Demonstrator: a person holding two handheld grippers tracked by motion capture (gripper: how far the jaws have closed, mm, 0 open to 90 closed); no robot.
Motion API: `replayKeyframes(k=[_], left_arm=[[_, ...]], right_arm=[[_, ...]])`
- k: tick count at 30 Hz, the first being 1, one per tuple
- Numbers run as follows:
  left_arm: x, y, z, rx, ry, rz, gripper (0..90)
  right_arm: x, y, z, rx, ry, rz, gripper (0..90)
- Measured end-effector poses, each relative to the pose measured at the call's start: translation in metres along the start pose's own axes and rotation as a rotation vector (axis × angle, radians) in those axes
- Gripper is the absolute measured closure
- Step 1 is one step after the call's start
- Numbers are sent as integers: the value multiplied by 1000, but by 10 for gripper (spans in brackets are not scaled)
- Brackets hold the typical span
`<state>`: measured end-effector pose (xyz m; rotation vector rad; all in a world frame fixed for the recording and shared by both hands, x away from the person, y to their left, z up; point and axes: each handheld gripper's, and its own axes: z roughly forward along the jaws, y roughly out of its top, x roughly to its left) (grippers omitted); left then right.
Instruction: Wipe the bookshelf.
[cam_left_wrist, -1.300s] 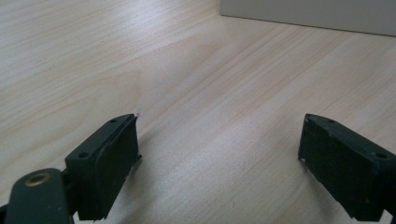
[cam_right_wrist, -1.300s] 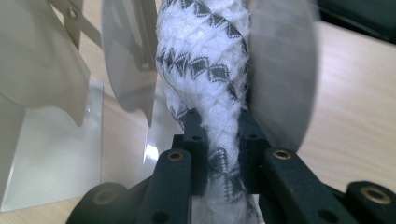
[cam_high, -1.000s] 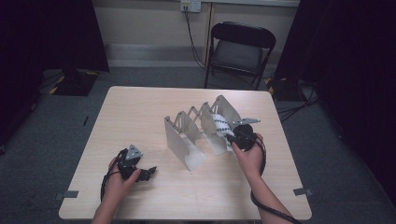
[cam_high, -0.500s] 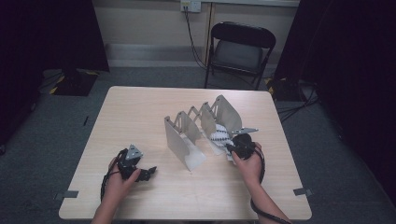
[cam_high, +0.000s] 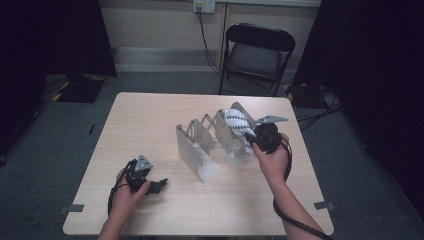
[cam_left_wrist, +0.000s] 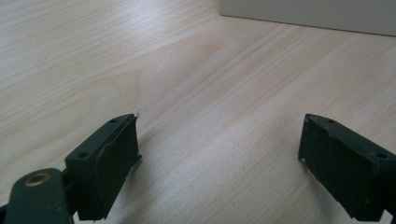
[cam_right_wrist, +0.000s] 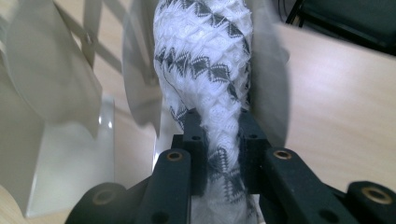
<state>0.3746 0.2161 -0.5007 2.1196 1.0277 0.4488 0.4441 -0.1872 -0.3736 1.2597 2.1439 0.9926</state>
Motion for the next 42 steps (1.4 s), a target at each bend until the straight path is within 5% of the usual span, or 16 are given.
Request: replayKeyframes(k=[5,11,29,42], left_arm=[[0,0,0,0,0,0,119],[0,0,0,0,0,0,119],[0,0,0,0,0,1,119],[0,0,0,0,0,0,119]], right_arm=[[-1,33,-16,-56,-21,-21,780],[-1,39,-12,-44,-36,-27,780],[-1,-47,45,90,2,56,779],[-1,-71,55,163,3,29,776]])
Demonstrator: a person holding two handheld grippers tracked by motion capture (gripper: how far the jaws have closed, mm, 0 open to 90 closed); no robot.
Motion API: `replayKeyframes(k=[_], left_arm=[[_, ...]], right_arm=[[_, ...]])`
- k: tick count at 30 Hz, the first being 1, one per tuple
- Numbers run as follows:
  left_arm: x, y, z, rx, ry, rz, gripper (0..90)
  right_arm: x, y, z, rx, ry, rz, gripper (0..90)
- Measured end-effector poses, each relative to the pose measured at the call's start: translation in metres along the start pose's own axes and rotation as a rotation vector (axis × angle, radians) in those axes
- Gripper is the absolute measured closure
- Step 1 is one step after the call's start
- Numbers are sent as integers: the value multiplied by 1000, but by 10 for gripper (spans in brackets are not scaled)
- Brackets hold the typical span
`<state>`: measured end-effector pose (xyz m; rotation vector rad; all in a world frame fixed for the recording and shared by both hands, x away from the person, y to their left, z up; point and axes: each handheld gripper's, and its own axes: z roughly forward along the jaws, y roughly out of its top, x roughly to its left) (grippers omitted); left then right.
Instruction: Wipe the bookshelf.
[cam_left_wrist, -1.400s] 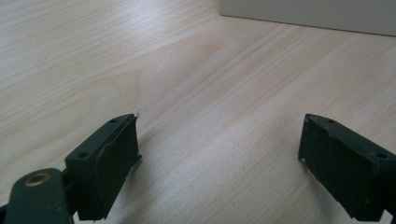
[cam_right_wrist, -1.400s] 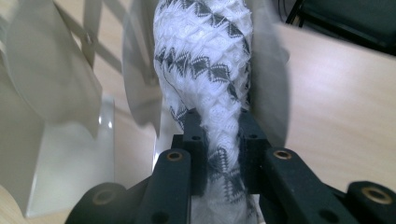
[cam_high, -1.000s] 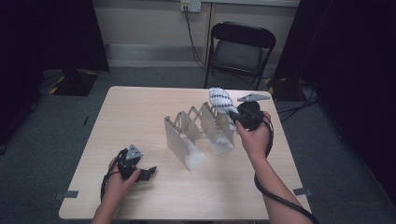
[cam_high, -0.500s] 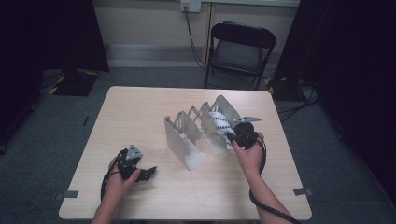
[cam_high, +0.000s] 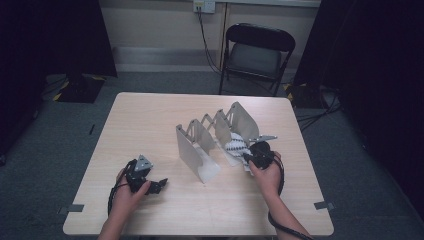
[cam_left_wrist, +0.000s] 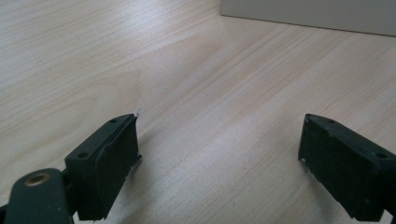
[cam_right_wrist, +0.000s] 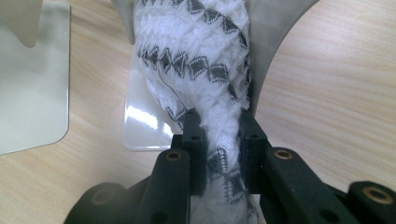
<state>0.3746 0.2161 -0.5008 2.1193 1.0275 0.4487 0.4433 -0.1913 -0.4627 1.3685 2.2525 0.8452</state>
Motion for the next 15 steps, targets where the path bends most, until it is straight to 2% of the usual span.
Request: replayKeyframes(k=[6,7,11,13,15], left_arm=[[0,0,0,0,1,0,119],[0,0,0,0,0,0,119],[0,0,0,1,2,3,119],[0,0,0,2,0,2,119],[0,0,0,0,1,0,119]], right_arm=[[1,7,-12,-20,7,-3,776],[0,17,-23,-51,7,-4,776],[0,33,-40,-91,4,-12,776],[-1,53,-58,-145,-4,-15,775],[-1,60,-63,-162,-5,-18,774]])
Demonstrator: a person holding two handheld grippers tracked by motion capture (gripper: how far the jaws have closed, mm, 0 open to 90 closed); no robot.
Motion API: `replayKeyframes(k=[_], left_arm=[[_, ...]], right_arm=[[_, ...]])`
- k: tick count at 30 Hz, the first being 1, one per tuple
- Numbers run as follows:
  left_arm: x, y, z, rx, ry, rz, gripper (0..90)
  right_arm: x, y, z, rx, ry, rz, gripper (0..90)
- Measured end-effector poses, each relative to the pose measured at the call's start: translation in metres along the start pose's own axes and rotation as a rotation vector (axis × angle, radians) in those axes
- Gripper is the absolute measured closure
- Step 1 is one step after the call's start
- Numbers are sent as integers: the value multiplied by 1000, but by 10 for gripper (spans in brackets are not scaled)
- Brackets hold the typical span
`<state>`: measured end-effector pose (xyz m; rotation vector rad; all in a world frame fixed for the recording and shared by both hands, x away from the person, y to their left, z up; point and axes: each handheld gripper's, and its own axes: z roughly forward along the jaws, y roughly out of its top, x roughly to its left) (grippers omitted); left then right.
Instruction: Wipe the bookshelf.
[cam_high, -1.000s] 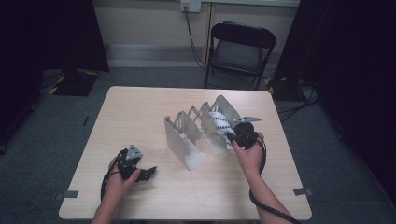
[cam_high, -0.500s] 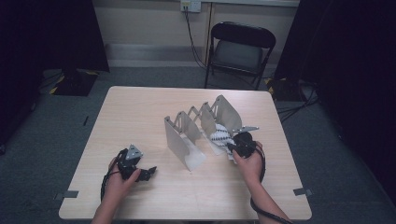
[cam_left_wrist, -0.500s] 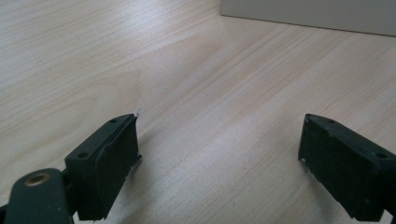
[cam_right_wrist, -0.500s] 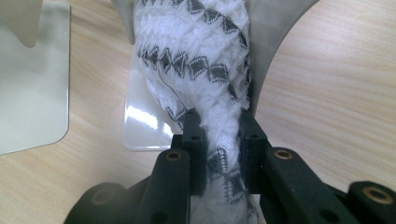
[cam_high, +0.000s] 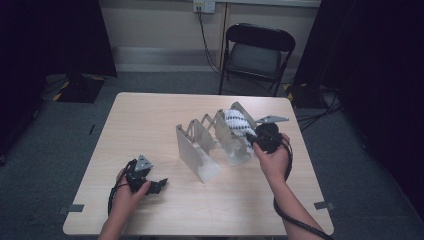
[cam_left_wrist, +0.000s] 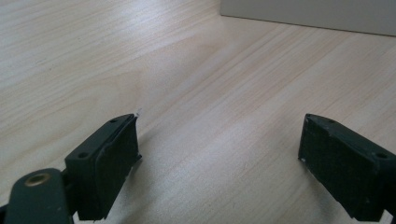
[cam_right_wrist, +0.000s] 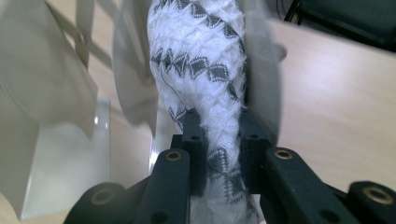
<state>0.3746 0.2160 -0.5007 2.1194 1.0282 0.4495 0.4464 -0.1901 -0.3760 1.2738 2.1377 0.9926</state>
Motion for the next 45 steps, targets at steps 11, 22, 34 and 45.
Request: replayKeyframes(k=[11,22,34,45], left_arm=[[0,0,0,0,0,0,119],[0,0,0,0,0,0,119],[0,0,0,-1,0,0,119],[0,0,0,1,0,3,119]], right_arm=[[2,-4,15,18,-14,-10,774],[-1,-57,42,109,5,22,774],[-6,-94,37,146,48,24,775],[-16,-110,10,147,45,48,775]])
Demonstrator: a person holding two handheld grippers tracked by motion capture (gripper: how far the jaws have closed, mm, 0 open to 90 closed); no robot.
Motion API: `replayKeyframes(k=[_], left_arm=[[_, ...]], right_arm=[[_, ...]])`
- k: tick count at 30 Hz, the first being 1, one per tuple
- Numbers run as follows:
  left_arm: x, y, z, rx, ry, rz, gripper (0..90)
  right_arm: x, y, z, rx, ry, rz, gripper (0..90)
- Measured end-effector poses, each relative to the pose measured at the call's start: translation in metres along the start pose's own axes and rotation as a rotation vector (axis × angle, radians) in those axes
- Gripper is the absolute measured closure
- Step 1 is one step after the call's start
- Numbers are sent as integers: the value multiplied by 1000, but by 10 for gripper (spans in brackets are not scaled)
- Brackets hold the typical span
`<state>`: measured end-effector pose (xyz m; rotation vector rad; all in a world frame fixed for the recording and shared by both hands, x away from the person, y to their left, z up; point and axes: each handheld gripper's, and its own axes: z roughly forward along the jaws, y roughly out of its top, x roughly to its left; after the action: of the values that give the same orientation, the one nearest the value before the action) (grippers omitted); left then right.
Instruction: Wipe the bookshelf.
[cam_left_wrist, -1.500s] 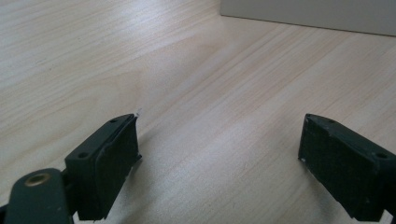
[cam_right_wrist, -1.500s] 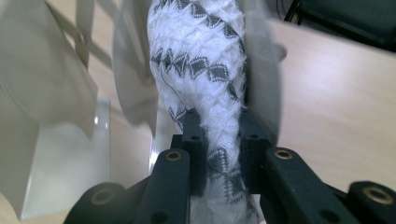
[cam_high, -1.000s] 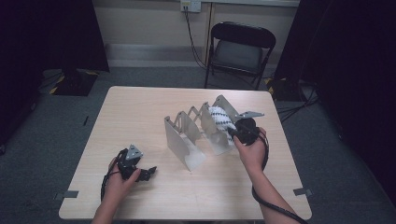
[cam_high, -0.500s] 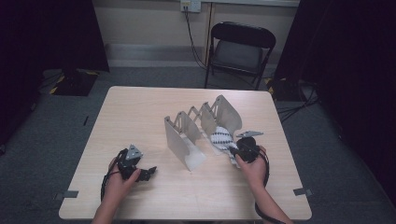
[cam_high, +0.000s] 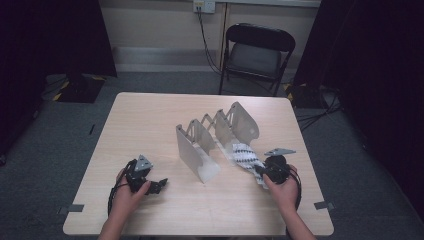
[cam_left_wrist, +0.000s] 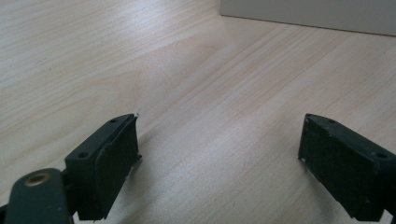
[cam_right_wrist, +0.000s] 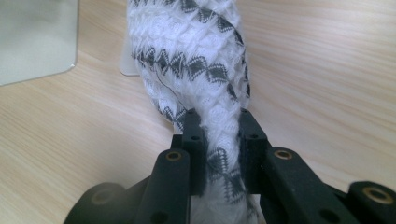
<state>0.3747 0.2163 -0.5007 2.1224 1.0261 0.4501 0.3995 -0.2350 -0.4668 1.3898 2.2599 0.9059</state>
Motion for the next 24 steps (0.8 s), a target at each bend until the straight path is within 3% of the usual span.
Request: replayKeyframes(k=[9,13,24], left_arm=[[0,0,0,-2,0,-3,119],[0,0,0,-2,0,-3,119],[0,0,0,-2,0,-2,119]], right_arm=[[-35,-3,-24,-22,-56,73,777],[-46,13,-38,-54,-91,72,778],[-54,57,-61,-103,-149,64,779]])
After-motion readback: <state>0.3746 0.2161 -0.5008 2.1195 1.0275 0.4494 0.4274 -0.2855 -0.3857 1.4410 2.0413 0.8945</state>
